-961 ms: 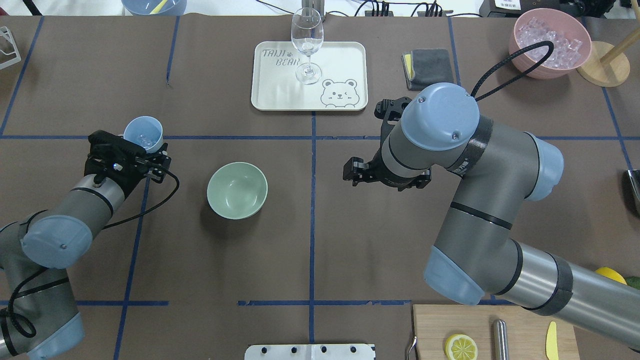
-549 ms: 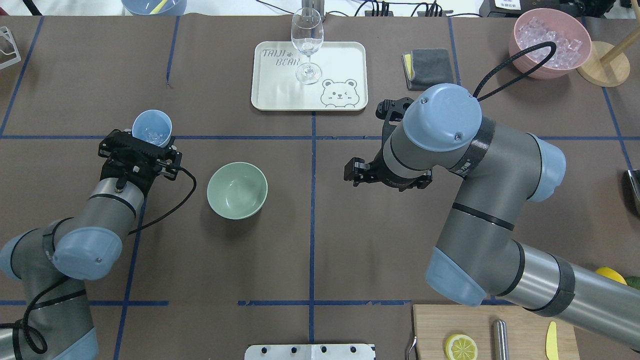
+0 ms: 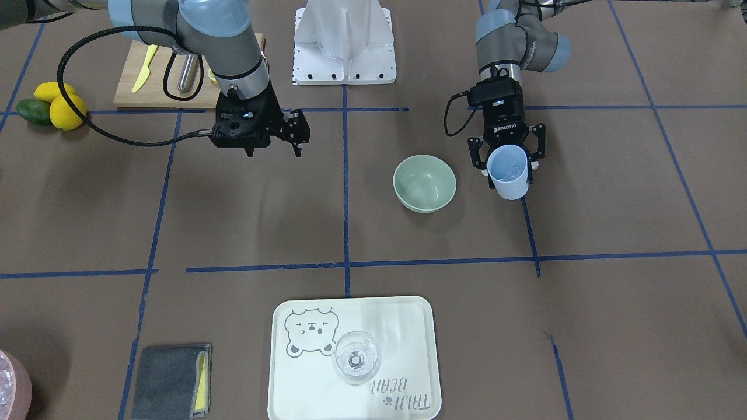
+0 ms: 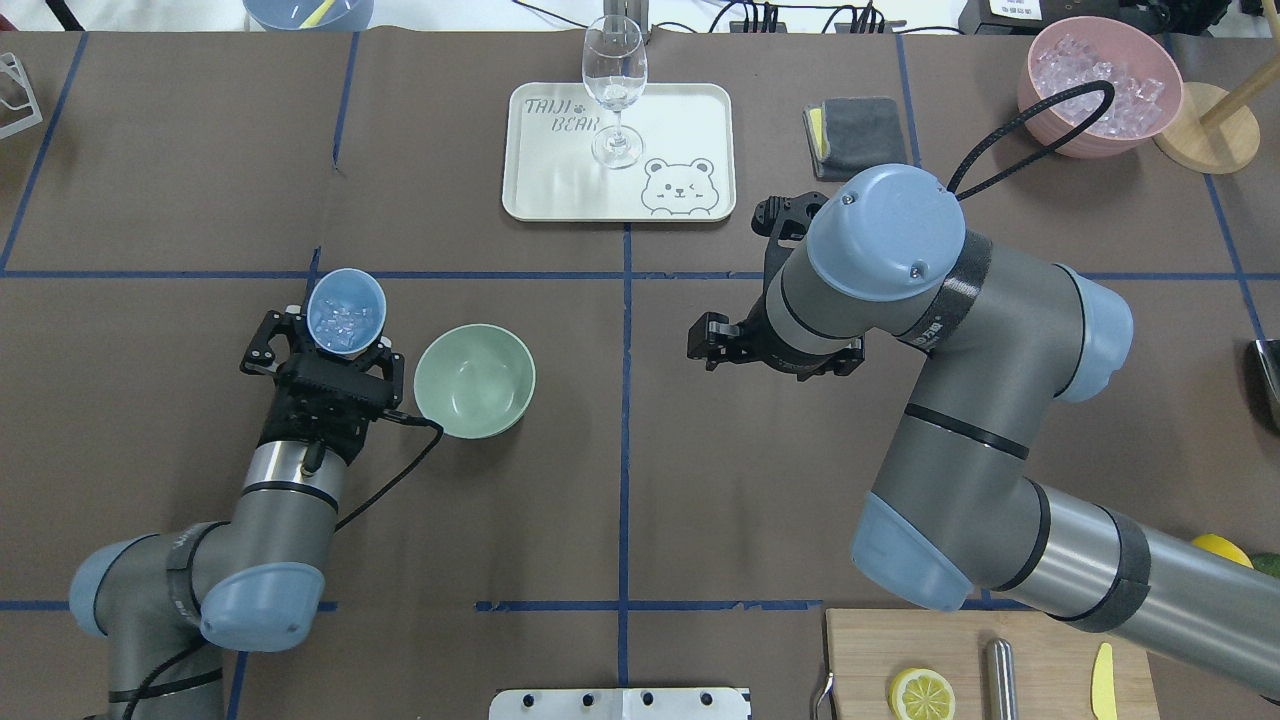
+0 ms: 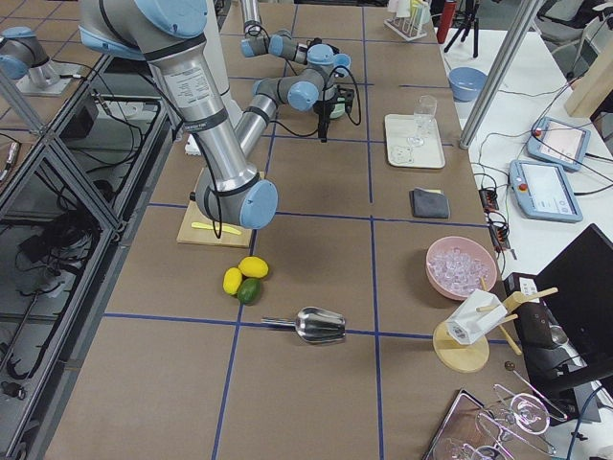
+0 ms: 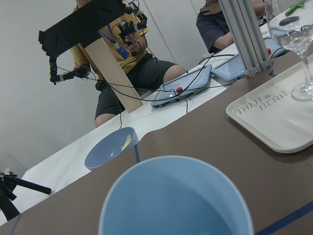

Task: Pour ice into bowl

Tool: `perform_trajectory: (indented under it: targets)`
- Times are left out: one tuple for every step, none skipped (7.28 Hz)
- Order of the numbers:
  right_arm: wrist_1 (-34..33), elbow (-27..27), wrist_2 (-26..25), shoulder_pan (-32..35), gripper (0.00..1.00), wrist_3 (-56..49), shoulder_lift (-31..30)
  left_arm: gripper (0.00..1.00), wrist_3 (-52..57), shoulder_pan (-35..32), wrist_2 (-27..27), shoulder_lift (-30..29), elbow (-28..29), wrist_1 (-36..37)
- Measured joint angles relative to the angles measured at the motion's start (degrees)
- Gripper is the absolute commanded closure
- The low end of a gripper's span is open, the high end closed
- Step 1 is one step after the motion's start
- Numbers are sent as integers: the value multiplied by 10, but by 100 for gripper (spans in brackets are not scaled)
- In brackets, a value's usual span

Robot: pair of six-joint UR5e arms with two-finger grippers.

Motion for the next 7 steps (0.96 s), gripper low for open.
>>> perform_trajectory:
  targets:
    - [0,0,0,0,0,0,0,100,7,7,8,-25,2,59]
    - [0,0,0,1,0,0,0,100,20,10,16,-40,3,111]
    - [0,0,0,1,0,0,0,100,52,10,27,-47,3,144]
    - [0,0,-1,2,0,0,1,100,102,10,39,-49,4,159]
    - [0,-1,-1,2,0,0,1,100,150,10,50,-49,5,164]
    - [0,-1,-1,3,0,0,1,100,203,10,59,-49,8,166]
    - [0,-1,-1,4,0,0,1,100,259,12,71,-50,10,167]
